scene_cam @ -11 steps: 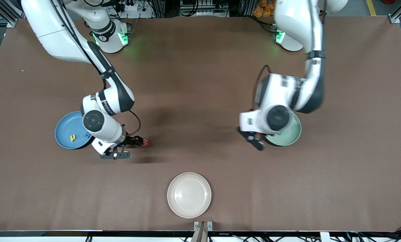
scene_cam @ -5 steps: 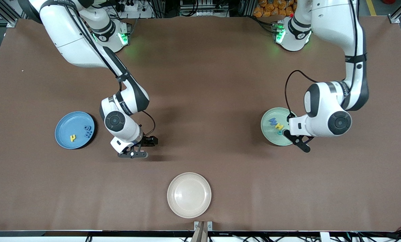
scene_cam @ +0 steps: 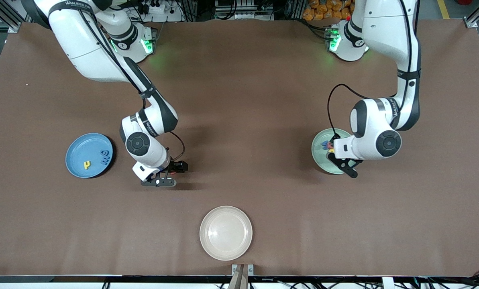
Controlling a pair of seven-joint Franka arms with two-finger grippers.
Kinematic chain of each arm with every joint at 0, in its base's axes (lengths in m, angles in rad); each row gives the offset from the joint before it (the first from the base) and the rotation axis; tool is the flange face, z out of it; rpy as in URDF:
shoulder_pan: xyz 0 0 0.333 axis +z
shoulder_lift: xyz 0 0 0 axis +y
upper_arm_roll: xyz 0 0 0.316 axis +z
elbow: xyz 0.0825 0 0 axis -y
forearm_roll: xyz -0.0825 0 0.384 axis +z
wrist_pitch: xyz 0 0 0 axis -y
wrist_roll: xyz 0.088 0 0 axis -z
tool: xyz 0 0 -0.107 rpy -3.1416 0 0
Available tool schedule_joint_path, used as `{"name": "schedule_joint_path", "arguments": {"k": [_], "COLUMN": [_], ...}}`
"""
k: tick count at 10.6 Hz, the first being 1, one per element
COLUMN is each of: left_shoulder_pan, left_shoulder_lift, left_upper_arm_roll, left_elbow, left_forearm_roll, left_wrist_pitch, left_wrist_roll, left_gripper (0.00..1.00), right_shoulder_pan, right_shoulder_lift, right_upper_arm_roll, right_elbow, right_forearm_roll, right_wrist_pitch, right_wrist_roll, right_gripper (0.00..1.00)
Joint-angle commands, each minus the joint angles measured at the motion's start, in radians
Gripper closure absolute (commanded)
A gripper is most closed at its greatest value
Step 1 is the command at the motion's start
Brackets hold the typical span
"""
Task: Sort upper and lower case letters into plates
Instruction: 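Place the o in the green plate while the right gripper grasps the W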
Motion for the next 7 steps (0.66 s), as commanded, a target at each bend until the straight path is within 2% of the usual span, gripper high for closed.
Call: {"name": "schedule_joint_path", "arguments": {"k": [1, 2, 5, 7], "left_shoulder_pan": [0.024, 0.029, 0.029, 0.036], "left_shoulder_lift": [-0.07, -0.127, -0.149, -0.149], "left_upper_arm_roll": [0.017, 0.03, 0.095, 0.12], "left_elbow": [0.001, 0.024, 0.136, 0.246], "left_forearm_roll": [0.019, 0.067, 0.092, 0.086], "left_wrist_pitch": [-0.016, -0.024, -0.116, -0.195], "left_wrist_roll": [0.011, -0.004, -0.035, -0.118], "left_gripper": [0.0, 0.0, 0.0, 0.0], "right_shoulder_pan": [-0.004, -0.004, -0.006, -0.018], "right_shoulder_lift": [-0.005, -0.006, -0.017, -0.034], "right_upper_arm_roll": [0.002, 0.001, 0.001, -0.004], "right_elbow": [-0.021, -0.021, -0.019, -0.016], "right_forearm_roll": [0.007, 0.007, 0.007, 0.007], "right_wrist_pitch": [0.01, 0.01, 0.005, -0.004], "right_wrist_roll": [0.015, 0.016, 0.016, 0.016], "right_gripper": [0.87, 1.0, 1.0, 1.0]}}
